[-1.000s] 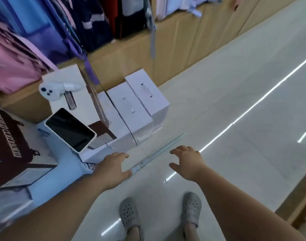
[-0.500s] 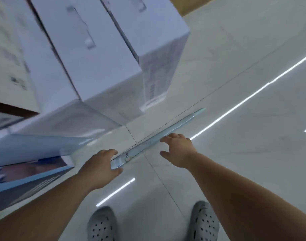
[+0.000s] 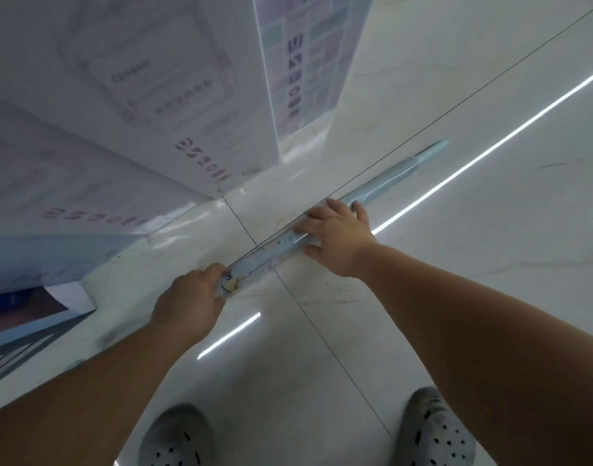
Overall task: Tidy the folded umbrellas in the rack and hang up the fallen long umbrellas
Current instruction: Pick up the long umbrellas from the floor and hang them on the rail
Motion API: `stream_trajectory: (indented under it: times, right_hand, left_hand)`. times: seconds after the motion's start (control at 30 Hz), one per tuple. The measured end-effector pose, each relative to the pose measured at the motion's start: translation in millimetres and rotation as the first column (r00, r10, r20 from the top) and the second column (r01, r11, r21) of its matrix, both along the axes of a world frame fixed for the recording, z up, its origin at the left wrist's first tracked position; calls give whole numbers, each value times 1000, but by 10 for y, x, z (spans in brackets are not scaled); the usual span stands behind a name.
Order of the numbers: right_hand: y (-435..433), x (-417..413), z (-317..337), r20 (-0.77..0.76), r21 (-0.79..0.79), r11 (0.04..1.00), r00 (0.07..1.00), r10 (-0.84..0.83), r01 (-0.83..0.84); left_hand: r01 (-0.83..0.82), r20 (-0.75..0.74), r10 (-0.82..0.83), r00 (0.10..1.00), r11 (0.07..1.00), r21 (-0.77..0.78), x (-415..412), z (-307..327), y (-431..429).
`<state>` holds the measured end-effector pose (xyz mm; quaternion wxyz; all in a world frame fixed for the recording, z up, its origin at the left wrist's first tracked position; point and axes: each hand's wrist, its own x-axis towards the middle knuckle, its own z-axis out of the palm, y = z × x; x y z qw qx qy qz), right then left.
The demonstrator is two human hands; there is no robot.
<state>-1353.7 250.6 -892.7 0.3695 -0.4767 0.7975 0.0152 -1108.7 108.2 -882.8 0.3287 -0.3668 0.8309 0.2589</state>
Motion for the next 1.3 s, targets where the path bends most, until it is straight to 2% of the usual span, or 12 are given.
stream_trajectory:
  times: [0.2,0.33,0.57,0.73,0.97,1.13,1.3]
  right_hand:
    - [-80,166,-201,-77,-11,991,988,-135,134]
    - [-7,168,-179,-44,21,987,987,-155,156]
    - [562,111,591,-44,39,969,969,-241,243]
    - [1138,-31,1750,-96,74,951,951,-294,301]
    - [1941,-407,4132,-240,-13,924,896,-374,382]
    - [2431,-584,5844,-393,0,888,817,-423,460]
    - [2780,-646,7142,-390,-188,895,806,-445,403]
  left_hand:
    - [-15,-34,13,999,997,-74,37,-106,-16]
    - [-7,-25,4,1000,995,-95,21,-103,19]
    - [56,-45,-56,997,998,-3,-41,475,383]
    - [71,-52,-66,996,992,107,-284,1473,876]
    - [80,-176,-51,983,984,159,-825,3530,1538]
    - [143,-259,-126,958,989,47,-1164,5159,1920]
    - [108,-383,-132,914,991,-83,-1257,6631,2118]
